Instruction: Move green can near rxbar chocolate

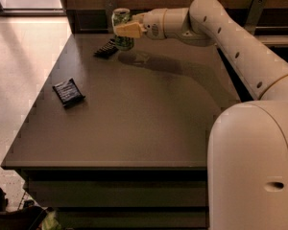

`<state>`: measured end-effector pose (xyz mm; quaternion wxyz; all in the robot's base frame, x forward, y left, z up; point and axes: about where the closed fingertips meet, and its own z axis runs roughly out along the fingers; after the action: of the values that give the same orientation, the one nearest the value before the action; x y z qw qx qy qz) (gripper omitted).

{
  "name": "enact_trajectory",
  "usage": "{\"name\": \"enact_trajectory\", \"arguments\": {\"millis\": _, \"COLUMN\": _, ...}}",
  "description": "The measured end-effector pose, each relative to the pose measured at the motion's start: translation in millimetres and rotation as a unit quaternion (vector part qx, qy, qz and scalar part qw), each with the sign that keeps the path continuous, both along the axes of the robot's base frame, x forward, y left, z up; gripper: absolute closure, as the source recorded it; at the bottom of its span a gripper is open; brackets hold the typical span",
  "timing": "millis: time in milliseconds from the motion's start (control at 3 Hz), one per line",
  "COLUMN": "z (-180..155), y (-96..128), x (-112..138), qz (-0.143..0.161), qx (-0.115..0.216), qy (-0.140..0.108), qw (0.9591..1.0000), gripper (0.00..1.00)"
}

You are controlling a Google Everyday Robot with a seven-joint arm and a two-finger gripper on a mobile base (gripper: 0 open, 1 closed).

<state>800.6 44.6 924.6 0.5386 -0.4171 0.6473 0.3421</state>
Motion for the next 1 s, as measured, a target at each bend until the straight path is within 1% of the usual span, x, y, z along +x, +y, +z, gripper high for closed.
{"name": "enact_trajectory", "arguments": {"millis": 333, "z": -25.0, "y": -10.4, "x": 12.5, "qz": -0.028, "qx": 0.005, "qy": 0.018, "qw": 0.9994, "gripper": 1.0}}
{"name": "enact_trajectory", "arguments": {"millis": 667, "z": -46.5, "y": -16.0, "x": 17.9, "qz": -0.042, "qx": -0.001, "qy": 0.032, "qw": 0.9986, "gripper": 1.0}}
{"name": "enact_trajectory", "arguments": {"millis": 1000, "z": -49.2, "y": -13.2, "x": 18.0, "qz": -0.041, "qx": -0.002, "qy": 0.033, "qw": 0.9986, "gripper": 0.86}}
